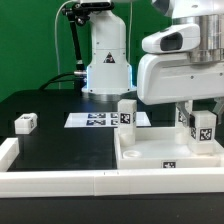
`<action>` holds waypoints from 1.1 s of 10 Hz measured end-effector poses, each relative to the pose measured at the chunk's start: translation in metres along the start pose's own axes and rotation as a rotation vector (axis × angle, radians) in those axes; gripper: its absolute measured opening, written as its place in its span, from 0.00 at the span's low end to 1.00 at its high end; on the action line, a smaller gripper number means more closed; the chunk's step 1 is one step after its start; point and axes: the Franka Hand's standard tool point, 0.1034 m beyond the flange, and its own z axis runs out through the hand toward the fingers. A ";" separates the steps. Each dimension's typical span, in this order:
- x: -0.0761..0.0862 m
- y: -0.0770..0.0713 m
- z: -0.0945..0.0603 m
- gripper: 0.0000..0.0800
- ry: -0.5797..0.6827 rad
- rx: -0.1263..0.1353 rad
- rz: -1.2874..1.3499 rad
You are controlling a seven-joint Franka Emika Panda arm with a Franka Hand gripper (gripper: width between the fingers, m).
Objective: Assemble square table
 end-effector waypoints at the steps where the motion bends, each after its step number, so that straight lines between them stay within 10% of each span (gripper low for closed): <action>1: 0.000 0.000 0.000 0.36 0.000 0.000 0.000; 11: -0.001 -0.001 0.001 0.36 -0.003 -0.001 0.694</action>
Offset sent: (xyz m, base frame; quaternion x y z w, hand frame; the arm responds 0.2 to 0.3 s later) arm 0.0000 0.0000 0.0000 0.0000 0.0000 0.0000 1.0000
